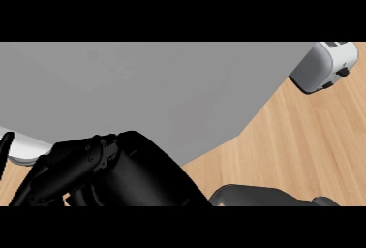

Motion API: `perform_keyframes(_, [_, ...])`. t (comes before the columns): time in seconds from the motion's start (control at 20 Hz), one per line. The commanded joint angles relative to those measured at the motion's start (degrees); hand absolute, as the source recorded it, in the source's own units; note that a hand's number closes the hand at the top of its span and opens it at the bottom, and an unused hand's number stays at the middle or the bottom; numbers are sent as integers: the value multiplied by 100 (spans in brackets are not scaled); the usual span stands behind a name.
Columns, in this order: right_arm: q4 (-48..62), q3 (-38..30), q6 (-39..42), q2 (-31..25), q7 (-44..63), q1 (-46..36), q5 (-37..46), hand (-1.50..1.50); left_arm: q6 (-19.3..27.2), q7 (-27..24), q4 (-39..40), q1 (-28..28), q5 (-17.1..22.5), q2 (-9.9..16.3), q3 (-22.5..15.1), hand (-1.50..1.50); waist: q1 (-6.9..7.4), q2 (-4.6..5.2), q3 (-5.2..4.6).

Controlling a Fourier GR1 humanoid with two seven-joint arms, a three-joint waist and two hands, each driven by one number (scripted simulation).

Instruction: Pick up the wine, place it into the cabinet and close the cabinet

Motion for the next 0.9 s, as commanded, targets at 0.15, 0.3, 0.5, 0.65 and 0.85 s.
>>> perform_keyframes(0.15, [1873, -723, 293, 126, -513, -1552, -25, 150, -48, 130, 78, -41, -29, -140, 131, -150, -50, -9, -5])
perform_keyframes(0.3, [2298, -1028, 657, -197, -972, -1405, 34, 150, 44, 191, -60, -21, -52, -182, 227, -150, -73, -5, 2])
perform_keyframes(0.5, [3535, -1515, 890, 128, -1518, -1778, -110, 150, 11, 144, 28, -113, -390, -377, -10, -150, -64, 11, 0])
perform_keyframes(0.65, [3885, -1733, 1130, 128, -1741, -1773, -136, 150, -77, 393, 328, -448, -243, -391, 212, -150, -136, 9, 0])
perform_keyframes(0.85, [4202, -1791, 1404, -109, -2224, -1458, -249, 150, -233, 269, 465, -271, -386, -484, 285, -150, -116, 9, 0])
